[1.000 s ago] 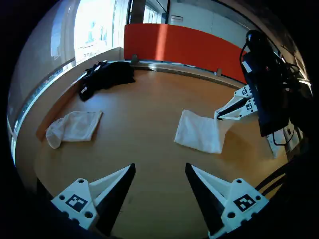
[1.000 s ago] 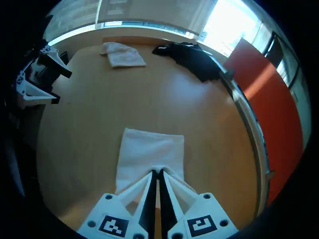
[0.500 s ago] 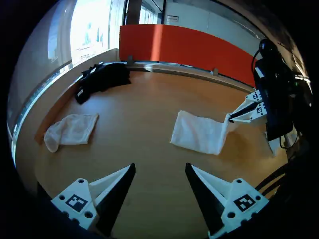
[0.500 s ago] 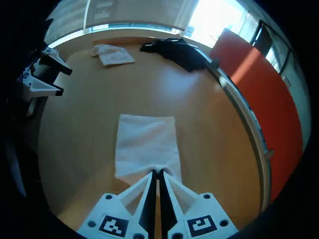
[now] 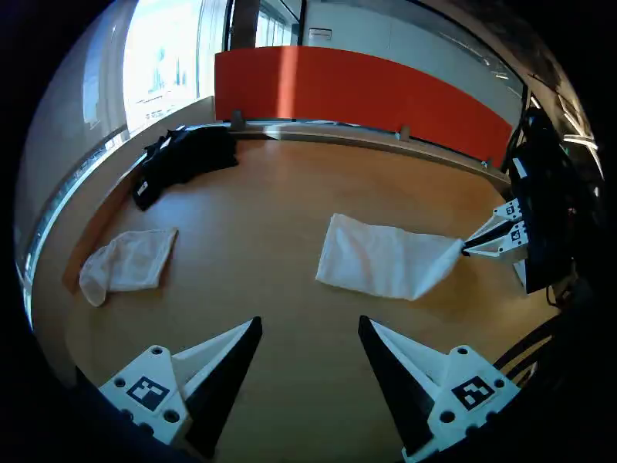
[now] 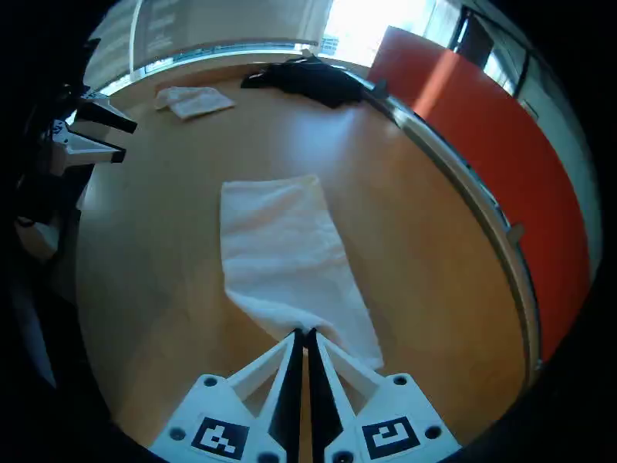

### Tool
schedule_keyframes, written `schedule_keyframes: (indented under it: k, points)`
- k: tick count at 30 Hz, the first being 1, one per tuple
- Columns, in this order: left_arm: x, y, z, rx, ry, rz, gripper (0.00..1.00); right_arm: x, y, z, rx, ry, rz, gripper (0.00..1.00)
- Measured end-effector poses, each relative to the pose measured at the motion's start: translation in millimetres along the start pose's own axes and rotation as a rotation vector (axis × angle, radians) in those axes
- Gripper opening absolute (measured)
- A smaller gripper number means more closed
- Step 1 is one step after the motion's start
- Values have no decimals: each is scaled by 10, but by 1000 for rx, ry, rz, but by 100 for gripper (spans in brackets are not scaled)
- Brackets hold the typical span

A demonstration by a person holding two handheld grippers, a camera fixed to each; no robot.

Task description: Fold towel

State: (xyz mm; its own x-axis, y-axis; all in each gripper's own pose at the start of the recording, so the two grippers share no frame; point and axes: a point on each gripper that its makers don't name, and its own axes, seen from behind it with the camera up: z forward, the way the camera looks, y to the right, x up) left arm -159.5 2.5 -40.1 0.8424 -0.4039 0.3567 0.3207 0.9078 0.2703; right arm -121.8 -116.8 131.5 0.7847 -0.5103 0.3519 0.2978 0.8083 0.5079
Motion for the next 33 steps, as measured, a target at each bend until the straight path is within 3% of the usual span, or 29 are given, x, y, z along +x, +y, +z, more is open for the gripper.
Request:
schedule_keyframes:
  k: [10,18,27,33]
  points:
    - [29,93,10,-17,-2,21,93,-527,-99,-56,-16,-46,101,4]
    - [21,129,8,-22,-3,31,93,-780,-109,-86,-26,-71,143,4]
    - [12,151,2,-23,-4,32,92,-750,-83,-87,-32,-66,140,4]
    - [29,116,-8,-18,3,24,93,-463,57,-148,-47,-35,91,4]
